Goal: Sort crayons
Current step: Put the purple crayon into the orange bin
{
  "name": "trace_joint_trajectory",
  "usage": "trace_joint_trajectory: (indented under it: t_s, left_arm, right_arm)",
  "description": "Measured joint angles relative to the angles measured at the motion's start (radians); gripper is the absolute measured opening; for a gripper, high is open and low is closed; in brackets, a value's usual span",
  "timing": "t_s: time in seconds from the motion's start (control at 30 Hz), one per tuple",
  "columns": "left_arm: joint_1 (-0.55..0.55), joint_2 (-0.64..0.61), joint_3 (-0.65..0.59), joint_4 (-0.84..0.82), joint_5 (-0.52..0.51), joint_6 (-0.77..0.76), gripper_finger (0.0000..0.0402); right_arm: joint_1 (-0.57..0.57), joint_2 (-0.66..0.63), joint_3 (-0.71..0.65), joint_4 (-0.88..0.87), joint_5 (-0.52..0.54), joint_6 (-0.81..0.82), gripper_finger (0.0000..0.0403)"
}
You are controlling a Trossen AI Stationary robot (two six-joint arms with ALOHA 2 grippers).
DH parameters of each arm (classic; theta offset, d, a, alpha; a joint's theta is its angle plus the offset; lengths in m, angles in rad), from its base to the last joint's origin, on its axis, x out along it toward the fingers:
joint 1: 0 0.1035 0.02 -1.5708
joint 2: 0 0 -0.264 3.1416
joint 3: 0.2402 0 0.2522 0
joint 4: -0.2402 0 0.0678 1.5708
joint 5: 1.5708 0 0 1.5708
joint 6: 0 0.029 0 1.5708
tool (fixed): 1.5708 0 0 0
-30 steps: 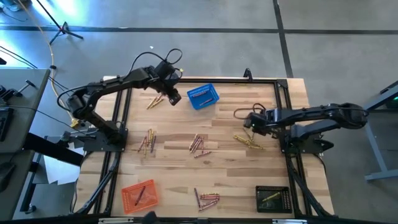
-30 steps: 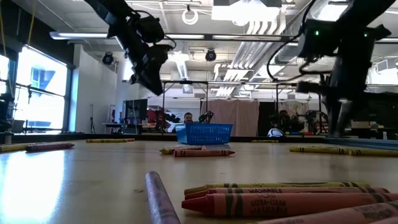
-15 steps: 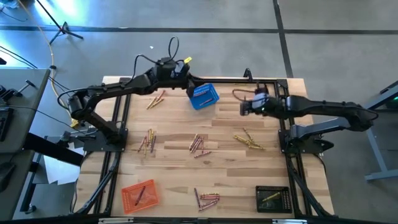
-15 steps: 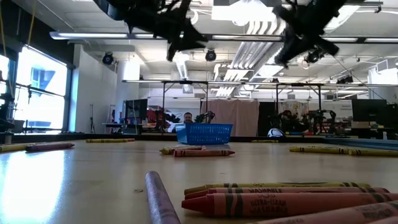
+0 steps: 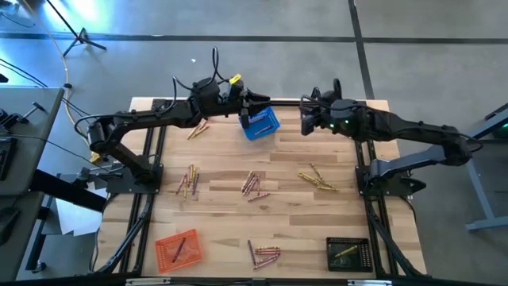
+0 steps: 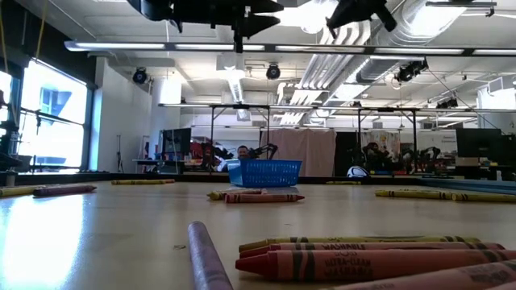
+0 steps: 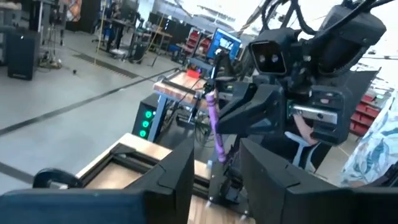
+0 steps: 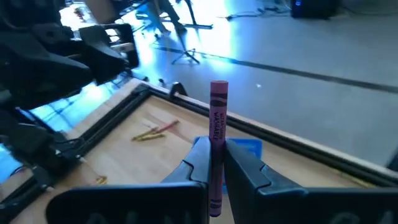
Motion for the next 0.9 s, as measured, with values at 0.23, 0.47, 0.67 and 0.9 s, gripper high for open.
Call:
trace_joint_trajectory:
  t_s: [0.23,0.47,0.67,0.9]
  left_arm:
    - [-0.02,0.037,-0.001,0.072,-0.069,-0.023,0.0153]
    - [-0.033,0.043,-0.001,0.102,-0.109,-0.038,0.0159]
    - [-0.051,0.044,-0.001,0.095,-0.11,-0.064,0.0159]
    - [-0.065,0.044,-0.001,0.095,-0.111,-0.064,0.0159]
  right_arm:
    - [-0.011,0.09,0.002,0.215,-0.143,-0.11,0.0016]
    - [-0.017,0.12,0.002,0.258,-0.165,-0.121,0.0016]
    - [-0.02,0.134,0.001,0.305,-0.162,-0.121,0.0016]
    - [-0.02,0.15,0.001,0.328,-0.171,-0.121,0.0016]
